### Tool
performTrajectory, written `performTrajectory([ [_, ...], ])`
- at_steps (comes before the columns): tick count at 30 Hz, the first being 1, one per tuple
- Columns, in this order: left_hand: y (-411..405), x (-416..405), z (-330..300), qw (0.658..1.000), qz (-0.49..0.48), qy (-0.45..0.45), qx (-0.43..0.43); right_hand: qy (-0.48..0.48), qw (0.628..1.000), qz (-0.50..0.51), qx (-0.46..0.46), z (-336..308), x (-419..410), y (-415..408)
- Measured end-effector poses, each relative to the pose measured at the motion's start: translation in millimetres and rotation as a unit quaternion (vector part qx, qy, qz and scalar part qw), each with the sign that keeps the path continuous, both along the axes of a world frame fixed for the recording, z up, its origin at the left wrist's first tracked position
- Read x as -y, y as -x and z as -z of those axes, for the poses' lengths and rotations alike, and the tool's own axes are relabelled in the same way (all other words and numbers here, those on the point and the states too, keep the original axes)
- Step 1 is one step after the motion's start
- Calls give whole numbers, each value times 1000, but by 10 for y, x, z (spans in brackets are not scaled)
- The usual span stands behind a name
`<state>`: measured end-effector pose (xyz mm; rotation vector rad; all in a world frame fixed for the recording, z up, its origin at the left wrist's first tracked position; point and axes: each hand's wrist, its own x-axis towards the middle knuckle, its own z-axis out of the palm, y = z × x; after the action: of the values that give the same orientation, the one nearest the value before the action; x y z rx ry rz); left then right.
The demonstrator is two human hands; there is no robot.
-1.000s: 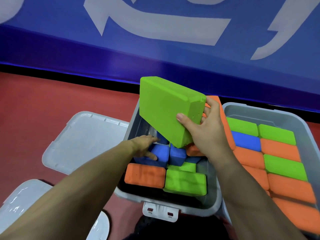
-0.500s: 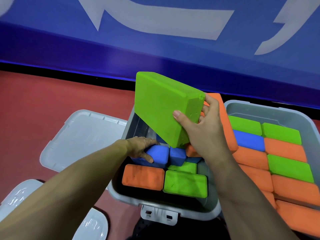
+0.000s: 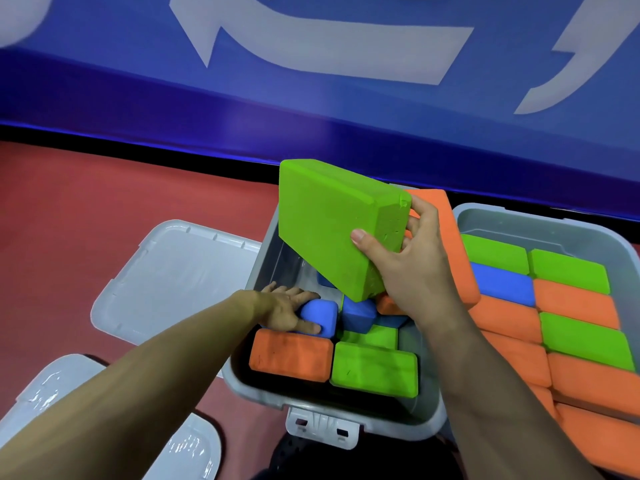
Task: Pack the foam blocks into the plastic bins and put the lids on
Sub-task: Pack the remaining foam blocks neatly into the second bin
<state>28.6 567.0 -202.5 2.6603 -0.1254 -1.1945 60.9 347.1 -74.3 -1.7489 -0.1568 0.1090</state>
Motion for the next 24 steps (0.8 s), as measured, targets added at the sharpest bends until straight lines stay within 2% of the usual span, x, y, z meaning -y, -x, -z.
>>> performTrajectory([
  [2,95,79,64,998,3,-58,10,23,1000,-8,3,-6,1,10],
  [9,485,215,209,985,-22,-68,155,185,981,-23,59,-124,-30,52],
  [14,668,178,239,986,-26,-42,157,285,949,-105,86,-147,-127,117],
  [19,753,167,232,988,-25,-34,152,337,925,-150,94,-97,-337,223],
  [24,716,171,189,987,-41,-17,156,404,886,-191,125,-224,-549,-44],
])
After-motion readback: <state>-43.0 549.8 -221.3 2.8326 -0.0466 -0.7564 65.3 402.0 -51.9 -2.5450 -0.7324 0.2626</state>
